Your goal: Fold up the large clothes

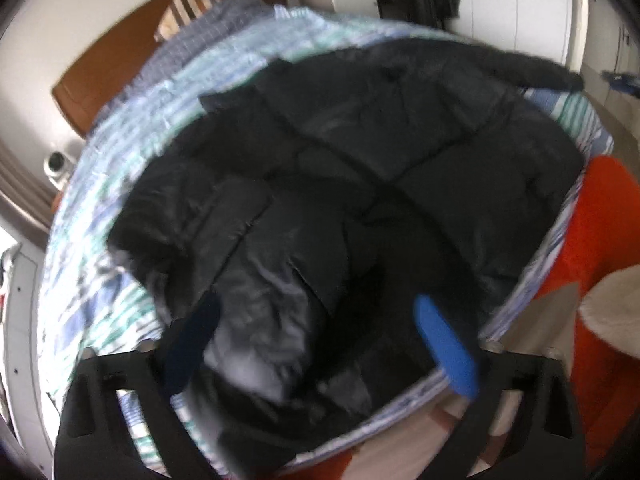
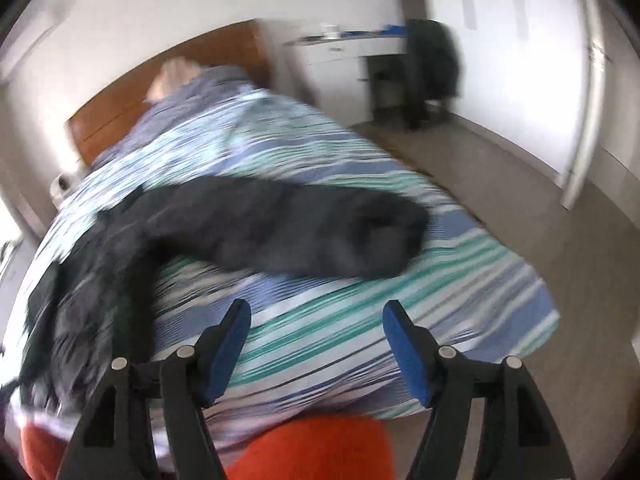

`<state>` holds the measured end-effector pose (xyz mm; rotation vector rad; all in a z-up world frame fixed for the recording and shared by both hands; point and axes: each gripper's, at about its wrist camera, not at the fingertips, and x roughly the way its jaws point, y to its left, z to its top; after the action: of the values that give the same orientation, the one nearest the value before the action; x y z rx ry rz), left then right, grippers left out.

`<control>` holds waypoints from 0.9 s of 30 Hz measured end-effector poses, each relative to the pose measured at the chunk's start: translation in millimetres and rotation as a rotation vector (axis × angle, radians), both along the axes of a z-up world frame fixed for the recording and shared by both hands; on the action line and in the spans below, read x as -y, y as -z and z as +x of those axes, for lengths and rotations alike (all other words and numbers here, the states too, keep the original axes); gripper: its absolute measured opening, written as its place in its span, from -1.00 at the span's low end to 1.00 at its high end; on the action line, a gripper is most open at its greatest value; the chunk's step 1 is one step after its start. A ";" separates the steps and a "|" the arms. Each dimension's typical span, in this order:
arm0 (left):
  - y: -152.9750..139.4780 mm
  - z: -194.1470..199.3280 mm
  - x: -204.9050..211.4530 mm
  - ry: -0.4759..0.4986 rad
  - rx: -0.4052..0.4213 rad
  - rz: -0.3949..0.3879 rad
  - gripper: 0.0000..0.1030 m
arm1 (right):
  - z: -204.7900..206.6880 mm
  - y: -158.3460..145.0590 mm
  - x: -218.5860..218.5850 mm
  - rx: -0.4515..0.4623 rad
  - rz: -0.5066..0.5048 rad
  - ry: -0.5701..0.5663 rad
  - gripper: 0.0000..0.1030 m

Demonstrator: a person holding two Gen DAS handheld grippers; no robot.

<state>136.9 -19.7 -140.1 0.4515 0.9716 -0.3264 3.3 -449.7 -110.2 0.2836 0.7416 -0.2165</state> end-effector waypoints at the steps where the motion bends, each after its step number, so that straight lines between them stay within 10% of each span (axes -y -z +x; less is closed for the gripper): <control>1: 10.7 10.2 -3.1 -0.004 -0.053 -0.015 0.23 | 1.2 -3.2 -15.4 0.005 -0.007 -0.042 0.36; 6: 9.8 27.2 -32.3 -0.069 -0.097 -0.152 -0.78 | 13.0 -16.1 -76.1 -0.001 -0.069 -0.204 0.36; 17: -143.3 6.0 -285.0 -0.605 0.238 -0.502 -0.81 | 34.7 -19.4 -138.0 0.001 -0.085 -0.345 0.36; 27: -83.7 20.1 -479.4 -1.094 0.229 -0.497 -0.66 | 52.3 -5.6 -171.5 -0.042 -0.040 -0.418 0.36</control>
<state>157.0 459.7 -56.3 -0.5066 0.7522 0.4682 55.7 -278.2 -104.5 0.0818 0.8197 0.1597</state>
